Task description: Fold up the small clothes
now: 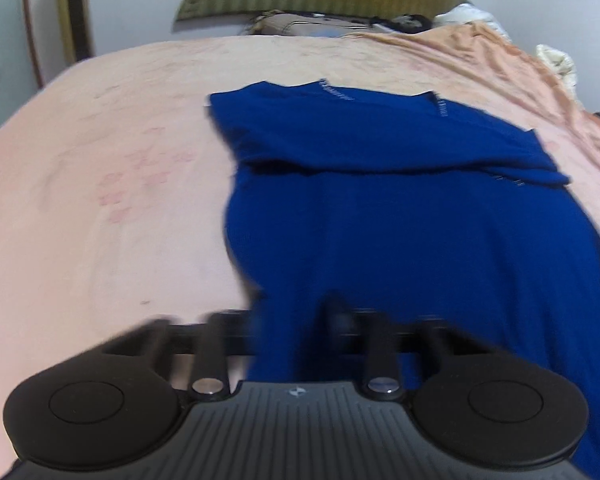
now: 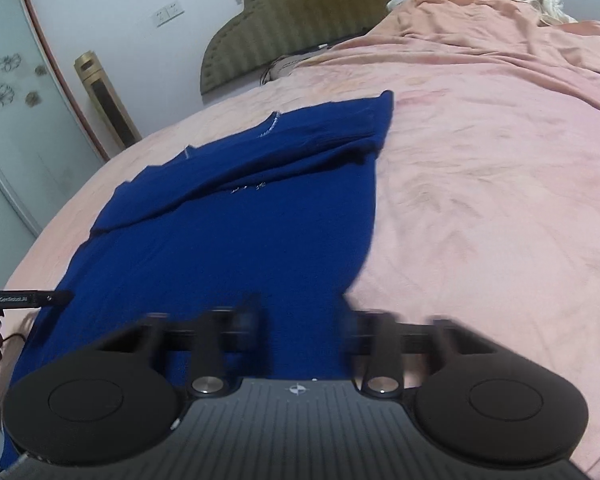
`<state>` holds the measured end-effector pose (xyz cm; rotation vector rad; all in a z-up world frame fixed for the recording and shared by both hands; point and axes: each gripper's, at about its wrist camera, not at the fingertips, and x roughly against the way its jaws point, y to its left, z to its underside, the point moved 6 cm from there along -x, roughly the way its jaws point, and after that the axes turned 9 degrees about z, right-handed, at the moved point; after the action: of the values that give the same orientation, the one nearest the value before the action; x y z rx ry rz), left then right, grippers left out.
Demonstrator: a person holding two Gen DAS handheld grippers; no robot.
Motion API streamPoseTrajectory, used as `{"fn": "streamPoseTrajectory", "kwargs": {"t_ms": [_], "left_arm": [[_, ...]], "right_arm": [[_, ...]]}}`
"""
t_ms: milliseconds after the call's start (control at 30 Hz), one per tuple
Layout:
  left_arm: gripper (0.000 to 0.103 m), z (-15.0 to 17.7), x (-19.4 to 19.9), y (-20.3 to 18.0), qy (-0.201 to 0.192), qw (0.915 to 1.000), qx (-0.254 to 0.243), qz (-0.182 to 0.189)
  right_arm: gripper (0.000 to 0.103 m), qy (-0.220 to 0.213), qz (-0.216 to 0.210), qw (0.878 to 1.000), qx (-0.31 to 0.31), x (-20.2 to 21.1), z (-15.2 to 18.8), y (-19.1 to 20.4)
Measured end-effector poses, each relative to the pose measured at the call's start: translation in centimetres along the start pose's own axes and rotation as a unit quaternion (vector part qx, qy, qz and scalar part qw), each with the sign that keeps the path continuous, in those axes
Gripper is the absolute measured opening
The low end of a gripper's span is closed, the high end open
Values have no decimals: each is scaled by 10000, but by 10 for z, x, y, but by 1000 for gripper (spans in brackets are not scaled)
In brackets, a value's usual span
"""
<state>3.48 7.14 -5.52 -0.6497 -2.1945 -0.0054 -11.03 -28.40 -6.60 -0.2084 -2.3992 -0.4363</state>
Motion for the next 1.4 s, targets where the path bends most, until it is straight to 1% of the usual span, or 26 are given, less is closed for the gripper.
{"fn": "streamPoseTrajectory", "kwargs": {"t_ms": [33, 67, 167, 233, 300, 400, 500, 533, 567, 600, 633, 667, 700, 733, 767, 800, 867, 967, 1067, 1133, 1233, 1400], "left_arm": [[8, -2, 0, -1, -9, 9999, 81, 94], [7, -4, 1, -1, -50, 9999, 93, 76], [7, -16, 5, -3, -295, 9996, 16, 25], [7, -30, 8, -2, -494, 9988, 21, -7], [7, -46, 6, 0, -614, 9981, 22, -97], [7, -68, -3, 5, -806, 9958, -58, -420], [7, -84, -24, 13, -803, 9943, -100, -700], [8, -86, -31, 15, -779, 9929, -169, -884], [10, -87, -37, 17, -748, 9907, -245, -1106], [10, -87, -39, 18, -671, 9893, -282, -1263], [12, -85, -39, 18, -587, 9900, -219, -1261], [16, -83, -34, 19, -598, 9908, -142, -1206], [28, -80, -27, 19, -634, 9916, -79, -1126], [37, -76, -20, 18, -647, 9919, -41, -1090], [62, -71, -12, 18, -664, 9918, -6, -1096], [81, -65, -5, 18, -720, 9913, 31, -1099], [83, -51, 10, 14, -809, 9912, 36, -1049], [83, -30, 22, 10, -636, 9939, 51, -895], [83, -11, 31, 12, -423, 9964, 277, -680], [83, 1, 36, 17, -257, 9970, 513, -528], [83, 16, 45, 19, -42, 9967, 785, -217], [82, 37, 48, 8, 281, 9943, 1000, 251]], "right_arm": [[11, -20, 62, 10000, -7, -1, 0, 0], [9, -41, 87, 10000, -11, -1, -1, 0], [8, -193, 48, 9998, -37, 4, -8, -1], [8, -352, 74, 9994, -13, 7, -18, 0], [7, -523, 145, 9985, 122, 7, -34, 4], [7, -751, 282, 9959, 411, -3, -62, 12], [7, -934, 591, 9914, 698, -21, -85, 14], [7, -969, 665, 9906, 704, -30, -92, 13], [8, -959, 741, 9905, 653, -40, -98, 9], [9, -860, 826, 9910, 612, -51, -101, 6], [12, -715, 970, 9910, 578, -63, -102, 1], [22, -602, 1126, 9904, 524, -70, -101, -3], [26, -543, 1214, 9901, 450, -72, -99, -5], [27, -566, 1204, 9904, 364, -67, -96, -7], [33, -613, 1139, 9911, 306, -61, -92, -7], [42, -643, 1058, 9920, 261, -53, -88, -8], [49, -664, 1036, 9922, 224, -38, -76, -11], [49, -551, 1018, 9930, 221, -20, -55, -13], [49, -349, 825, 9960, 11, -5, -33, -17], [49, -239, 630, 9975, -193, 4, -20, -21], [49, -142, 430, 9983, -379, 16, -4, -23], [50, 1, 178, 9988, -462, 31, 11, -22]]}}
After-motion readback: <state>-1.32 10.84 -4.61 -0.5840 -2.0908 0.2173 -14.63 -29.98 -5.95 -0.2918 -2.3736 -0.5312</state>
